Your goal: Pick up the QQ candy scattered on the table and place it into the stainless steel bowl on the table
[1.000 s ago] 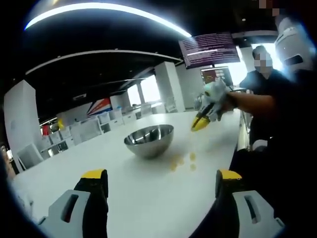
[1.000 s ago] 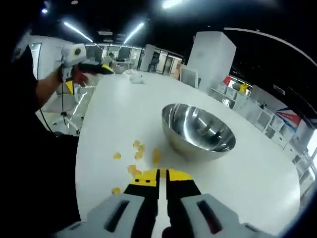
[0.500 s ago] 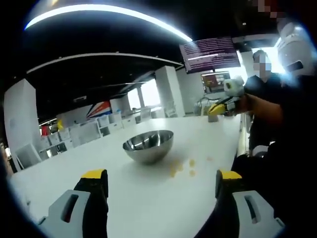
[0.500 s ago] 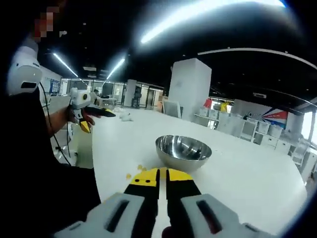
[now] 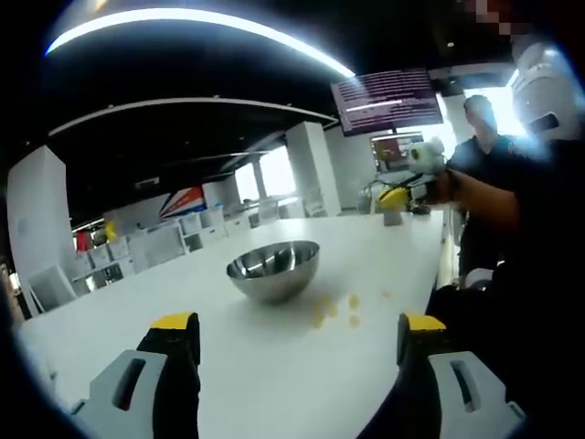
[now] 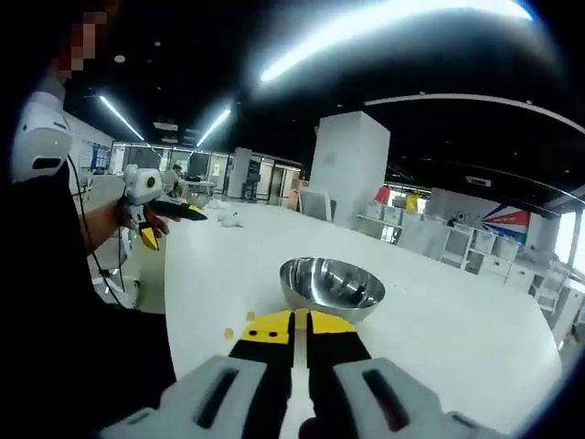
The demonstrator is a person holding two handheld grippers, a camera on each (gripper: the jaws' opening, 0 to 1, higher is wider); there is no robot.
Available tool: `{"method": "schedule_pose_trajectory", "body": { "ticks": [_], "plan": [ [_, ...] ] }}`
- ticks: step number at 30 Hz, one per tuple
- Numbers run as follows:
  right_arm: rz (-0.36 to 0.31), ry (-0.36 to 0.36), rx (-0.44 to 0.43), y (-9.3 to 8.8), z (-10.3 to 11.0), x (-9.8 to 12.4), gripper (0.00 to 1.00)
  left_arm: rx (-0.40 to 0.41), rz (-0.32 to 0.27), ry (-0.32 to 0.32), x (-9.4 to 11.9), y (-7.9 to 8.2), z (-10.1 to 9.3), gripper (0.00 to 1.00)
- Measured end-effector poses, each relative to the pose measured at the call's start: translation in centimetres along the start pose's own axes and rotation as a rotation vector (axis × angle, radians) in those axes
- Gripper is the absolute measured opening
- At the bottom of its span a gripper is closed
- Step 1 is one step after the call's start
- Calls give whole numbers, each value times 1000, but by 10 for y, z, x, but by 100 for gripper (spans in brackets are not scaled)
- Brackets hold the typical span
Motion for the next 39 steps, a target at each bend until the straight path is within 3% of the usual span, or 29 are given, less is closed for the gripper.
{"method": "schedule_pose_trajectory", "body": {
  "ticks": [8, 12, 22, 32, 39],
  "plan": [
    [63, 47, 62, 15, -20, -56, 7, 5, 6, -1, 2, -3, 0, 88],
    [112, 67, 97, 12, -32, -95, 7, 11, 1, -2, 3, -4, -1, 88],
    [241, 110, 167, 9, -51, -162, 7, 21, 5, 5, 6, -8, 0, 88],
    [348, 160, 222, 0, -55, -192, 7, 31, 7, 14, 9, -12, 2, 88],
    [407, 168, 256, -3, -55, -194, 7, 36, -5, 16, 10, -12, 3, 88]
  ]
}}
Point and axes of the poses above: the point that each gripper's makers call its tool centre point, and the gripper's own axes: x roughly backward along the fingers, z roughly to its left, y roughly out of its top, the point moved 4 cm from there along x, roughly backward along the fingers, and after that the axes turned 3 degrees about z, right-handed, at the moved point
